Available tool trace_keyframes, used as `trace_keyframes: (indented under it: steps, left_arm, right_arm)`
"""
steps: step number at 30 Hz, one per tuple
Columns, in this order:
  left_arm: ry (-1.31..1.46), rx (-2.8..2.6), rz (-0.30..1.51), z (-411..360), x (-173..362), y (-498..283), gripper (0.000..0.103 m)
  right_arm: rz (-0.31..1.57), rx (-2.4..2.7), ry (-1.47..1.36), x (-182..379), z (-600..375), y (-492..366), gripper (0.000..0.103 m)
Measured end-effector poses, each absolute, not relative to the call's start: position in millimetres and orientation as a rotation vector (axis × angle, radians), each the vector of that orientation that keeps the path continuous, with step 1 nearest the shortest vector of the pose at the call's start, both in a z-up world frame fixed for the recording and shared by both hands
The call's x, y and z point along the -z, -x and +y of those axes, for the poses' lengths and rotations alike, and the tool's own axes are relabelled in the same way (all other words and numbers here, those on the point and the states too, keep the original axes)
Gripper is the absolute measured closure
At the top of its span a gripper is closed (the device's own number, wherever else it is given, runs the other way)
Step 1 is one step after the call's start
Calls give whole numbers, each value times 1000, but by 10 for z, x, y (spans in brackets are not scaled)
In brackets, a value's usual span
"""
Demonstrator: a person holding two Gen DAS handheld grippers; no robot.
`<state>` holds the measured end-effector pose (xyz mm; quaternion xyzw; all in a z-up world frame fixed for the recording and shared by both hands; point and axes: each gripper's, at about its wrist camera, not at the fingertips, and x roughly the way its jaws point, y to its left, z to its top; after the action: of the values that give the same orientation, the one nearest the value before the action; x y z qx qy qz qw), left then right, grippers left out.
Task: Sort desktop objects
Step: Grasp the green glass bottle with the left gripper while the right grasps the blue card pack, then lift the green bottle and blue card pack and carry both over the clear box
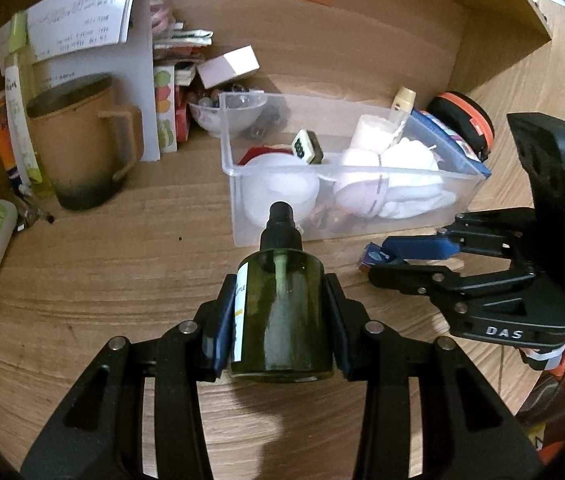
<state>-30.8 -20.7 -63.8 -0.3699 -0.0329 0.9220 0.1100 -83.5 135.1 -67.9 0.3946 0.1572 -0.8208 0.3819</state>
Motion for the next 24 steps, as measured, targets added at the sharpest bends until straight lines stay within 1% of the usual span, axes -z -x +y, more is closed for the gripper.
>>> trace_keyframes:
  steps: [13, 24]
  left_arm:
    - [1020, -2742, -47, -104, 406, 279, 63]
    - [928, -2774, -61, -166, 78, 371, 63]
  right_arm:
    - [361, 2167, -855, 231, 1571, 683, 78]
    - [351, 2247, -742, -99, 1673, 764, 78]
